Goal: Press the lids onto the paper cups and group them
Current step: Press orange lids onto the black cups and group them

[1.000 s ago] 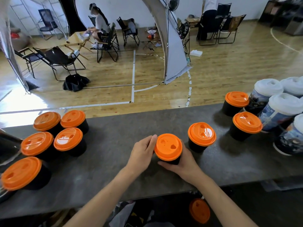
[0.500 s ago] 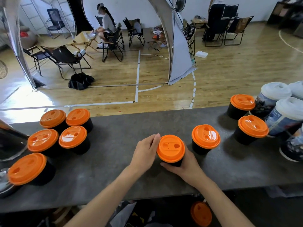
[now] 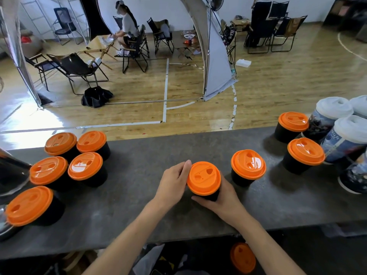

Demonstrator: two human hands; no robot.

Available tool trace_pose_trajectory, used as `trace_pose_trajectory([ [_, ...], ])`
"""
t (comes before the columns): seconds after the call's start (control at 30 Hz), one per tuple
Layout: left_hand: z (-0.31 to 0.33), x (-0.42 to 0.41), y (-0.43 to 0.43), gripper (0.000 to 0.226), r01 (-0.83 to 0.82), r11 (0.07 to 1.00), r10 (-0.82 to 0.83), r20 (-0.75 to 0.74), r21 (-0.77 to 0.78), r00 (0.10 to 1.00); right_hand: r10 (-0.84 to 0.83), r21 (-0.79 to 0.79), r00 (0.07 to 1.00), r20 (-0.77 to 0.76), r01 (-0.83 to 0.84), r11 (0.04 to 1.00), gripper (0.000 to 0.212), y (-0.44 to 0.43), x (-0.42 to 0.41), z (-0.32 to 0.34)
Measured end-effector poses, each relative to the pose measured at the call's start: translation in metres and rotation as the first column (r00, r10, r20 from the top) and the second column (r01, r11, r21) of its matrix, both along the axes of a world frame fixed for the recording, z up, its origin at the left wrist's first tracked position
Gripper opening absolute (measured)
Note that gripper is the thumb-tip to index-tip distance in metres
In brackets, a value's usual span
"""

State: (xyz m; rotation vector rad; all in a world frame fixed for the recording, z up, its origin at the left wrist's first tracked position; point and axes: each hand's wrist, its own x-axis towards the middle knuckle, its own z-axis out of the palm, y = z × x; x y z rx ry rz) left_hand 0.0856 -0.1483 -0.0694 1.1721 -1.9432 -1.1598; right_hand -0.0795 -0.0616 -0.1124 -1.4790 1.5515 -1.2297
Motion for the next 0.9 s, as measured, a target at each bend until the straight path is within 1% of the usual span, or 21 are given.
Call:
trace_pose_trajectory([
  [0.03,0.002,0.001,-0.001,0.056,0.019,1.000,-0.019,0.033,-0.010,0.999,0.002,0.001,1.000,-0.004,-0.002,1.000,0.075,0.000,0.000,0.000],
  [0.13,0.020,-0.002,-0.016,0.065,0.117,0.993,-0.116,0.228,0.008,0.967,0.011,0.005,1.000,-0.003,-0.011,1.000,0.070,0.000,-0.002,0.000],
  [0.2,0.027,-0.002,-0.027,0.060,0.192,0.979,-0.204,0.272,0.070,0.940,0.017,0.009,1.000,-0.004,-0.017,1.000,0.072,0.000,-0.001,0.001],
  [0.27,0.027,0.000,-0.034,0.053,0.246,0.963,-0.266,0.230,0.114,0.936,0.022,0.015,1.000,-0.009,-0.022,1.000,0.076,0.001,0.000,0.001],
  [0.3,0.024,0.002,-0.035,0.053,0.253,0.960,-0.272,0.197,0.118,0.942,0.021,0.016,1.000,-0.012,-0.021,1.000,0.079,0.001,0.000,0.001],
  [0.4,0.011,0.005,-0.028,0.061,0.198,0.978,-0.204,0.109,0.057,0.973,-0.003,0.003,1.000,0.007,0.002,1.000,0.089,0.001,0.001,0.000],
  [0.5,-0.001,0.010,-0.013,0.061,0.131,0.991,-0.131,0.033,-0.003,0.991,-0.005,-0.004,1.000,-0.003,0.004,1.000,0.085,0.001,0.002,0.003],
  [0.53,-0.001,0.011,-0.011,0.061,0.131,0.991,-0.131,0.033,0.005,0.991,-0.004,-0.006,1.000,-0.010,0.004,1.000,0.083,0.000,0.002,0.003],
  [0.57,0.001,0.011,-0.011,0.063,0.141,0.990,-0.142,0.067,0.015,0.988,-0.002,-0.005,1.000,-0.011,0.002,1.000,0.081,0.000,0.001,0.003],
  [0.63,0.010,0.007,-0.018,0.068,0.169,0.986,-0.169,0.190,0.018,0.967,0.000,0.003,1.000,-0.002,0.000,1.000,0.079,0.000,0.000,0.002],
  [0.67,0.016,0.004,-0.021,0.067,0.185,0.983,-0.185,0.224,0.022,0.957,-0.003,0.005,1.000,0.002,0.003,1.000,0.079,0.001,-0.001,0.001],
  [0.7,0.020,0.001,-0.024,0.065,0.208,0.977,-0.211,0.219,0.036,0.953,-0.004,0.008,1.000,0.007,0.004,1.000,0.078,0.001,-0.001,0.002],
  [0.8,0.023,0.000,-0.027,0.049,0.269,0.952,-0.280,0.061,0.143,0.958,0.006,0.017,1.000,0.012,-0.006,1.000,0.079,0.002,0.002,0.007],
  [0.9,0.019,0.004,-0.023,0.046,0.240,0.932,-0.232,-0.061,0.272,0.971,0.014,0.042,0.999,0.036,-0.015,0.999,0.081,0.006,0.006,0.013],
])
